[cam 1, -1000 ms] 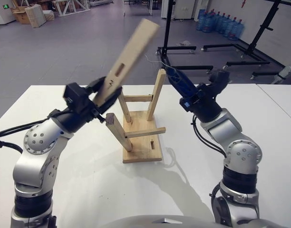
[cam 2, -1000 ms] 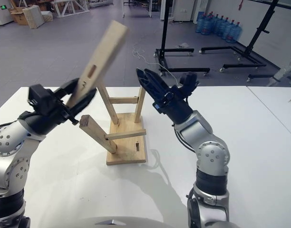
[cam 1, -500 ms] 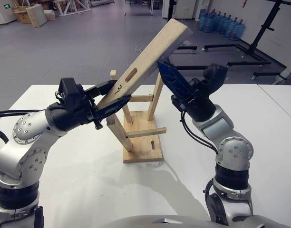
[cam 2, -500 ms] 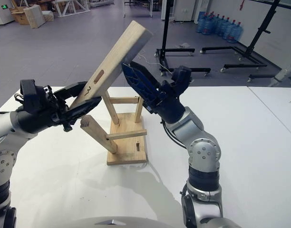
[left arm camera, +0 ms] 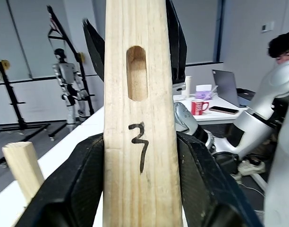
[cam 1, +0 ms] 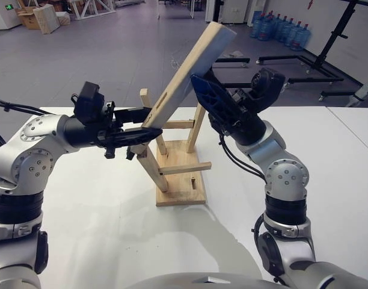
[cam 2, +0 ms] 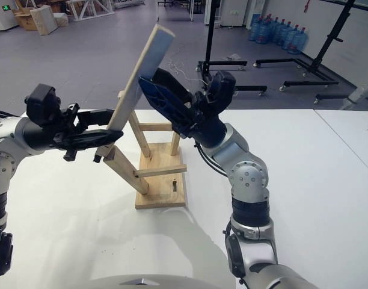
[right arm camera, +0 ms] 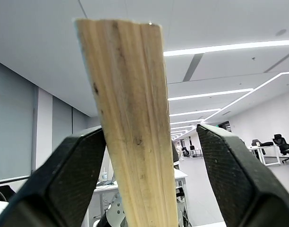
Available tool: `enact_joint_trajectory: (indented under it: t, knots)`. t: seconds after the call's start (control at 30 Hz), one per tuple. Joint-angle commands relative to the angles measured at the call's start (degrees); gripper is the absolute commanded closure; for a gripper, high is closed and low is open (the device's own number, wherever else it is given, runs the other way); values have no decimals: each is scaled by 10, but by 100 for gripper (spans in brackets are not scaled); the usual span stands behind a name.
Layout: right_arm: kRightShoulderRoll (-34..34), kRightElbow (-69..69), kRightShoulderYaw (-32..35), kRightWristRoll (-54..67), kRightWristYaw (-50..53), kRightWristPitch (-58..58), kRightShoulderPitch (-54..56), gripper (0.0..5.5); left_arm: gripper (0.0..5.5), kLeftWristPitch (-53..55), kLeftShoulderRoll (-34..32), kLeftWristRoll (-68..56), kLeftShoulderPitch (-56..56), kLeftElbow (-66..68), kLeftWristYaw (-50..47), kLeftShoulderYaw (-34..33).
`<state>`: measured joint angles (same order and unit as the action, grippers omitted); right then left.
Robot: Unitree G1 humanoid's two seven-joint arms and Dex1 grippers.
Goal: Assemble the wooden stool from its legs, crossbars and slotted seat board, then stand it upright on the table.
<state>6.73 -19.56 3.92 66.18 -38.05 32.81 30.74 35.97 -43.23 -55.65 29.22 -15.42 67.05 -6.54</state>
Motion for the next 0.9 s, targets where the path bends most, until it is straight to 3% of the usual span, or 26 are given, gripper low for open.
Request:
enact_joint_trajectory:
  t: [0.03, 0.4, 0.7, 0.9]
  knots:
    - [-1, -10, 1, -5, 8, -9, 17, 211, 345, 4, -7, 11, 15, -9, 40, 21]
    - [17, -24, -20, -48, -16, -18, 13, 211, 345, -5, 5, 36, 40, 22, 37, 22]
    - [14, -20, -17, -49, -23, -26, 11, 339, 345, -8, 8, 39, 33, 22, 41, 14]
    - [12, -22, -10, -42, -27, -32, 11, 343, 345, -11, 9, 40, 29, 23, 45, 10]
